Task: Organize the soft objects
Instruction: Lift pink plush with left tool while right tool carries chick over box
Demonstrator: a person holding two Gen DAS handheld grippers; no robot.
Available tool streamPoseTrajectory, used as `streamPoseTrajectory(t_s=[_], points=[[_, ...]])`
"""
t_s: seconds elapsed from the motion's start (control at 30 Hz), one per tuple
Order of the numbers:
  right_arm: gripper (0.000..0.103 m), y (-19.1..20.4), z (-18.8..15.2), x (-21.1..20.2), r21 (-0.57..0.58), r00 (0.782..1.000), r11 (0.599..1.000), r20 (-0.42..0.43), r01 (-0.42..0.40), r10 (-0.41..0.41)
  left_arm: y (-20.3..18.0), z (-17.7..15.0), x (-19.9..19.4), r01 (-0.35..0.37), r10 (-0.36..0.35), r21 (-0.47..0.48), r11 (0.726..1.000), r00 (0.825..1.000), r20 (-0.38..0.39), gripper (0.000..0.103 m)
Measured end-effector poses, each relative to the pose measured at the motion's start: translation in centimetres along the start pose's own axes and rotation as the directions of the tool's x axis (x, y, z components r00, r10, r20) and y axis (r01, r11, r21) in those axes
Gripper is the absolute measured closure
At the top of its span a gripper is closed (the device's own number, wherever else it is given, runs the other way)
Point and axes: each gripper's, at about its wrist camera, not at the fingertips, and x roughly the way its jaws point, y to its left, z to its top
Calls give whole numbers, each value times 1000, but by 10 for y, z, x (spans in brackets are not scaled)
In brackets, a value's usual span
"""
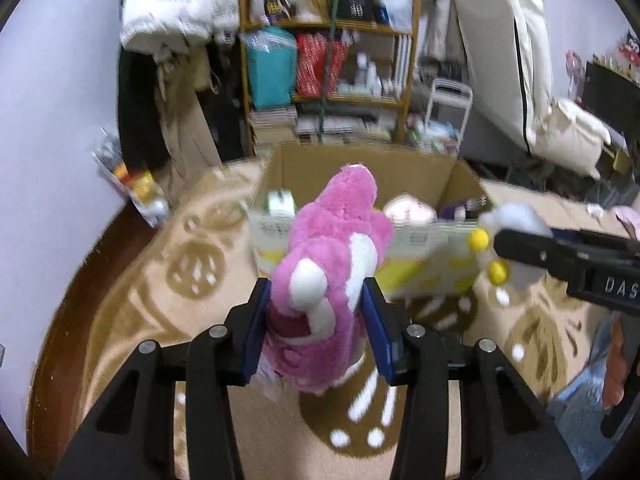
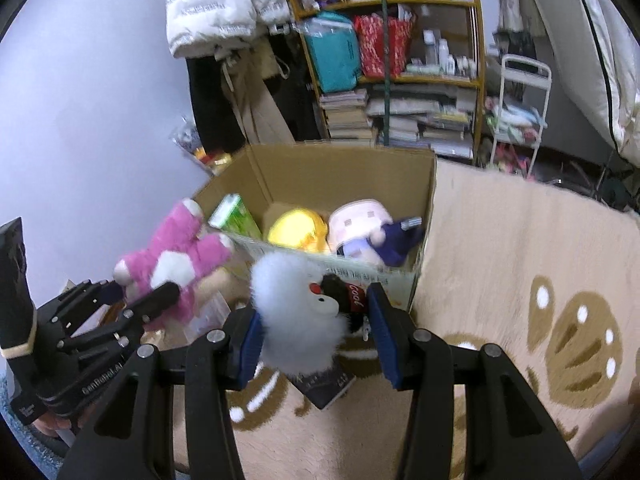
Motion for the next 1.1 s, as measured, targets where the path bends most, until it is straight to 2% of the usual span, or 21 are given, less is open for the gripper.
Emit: streamPoseTrajectory(t_s=[0.2,0.53,0.9,1.1], points=[[52,3,15,-23,-16,995,1000,98,4,-2,0,24,-29,-29,26,23,999,992,120,59],[52,5,38,-40,-40,975,998,220,47,-37,-6,65,-42,-41,27,57,998,974,223,59],[52,3,58,-33,-57,940,990,325,129,-104,-23,90,-18,-57,25,119,991,967,254,58],[51,-4,63,-21,-40,938,989,325,141,-121,-27,88,6,-62,29,134,989,971,235,58]])
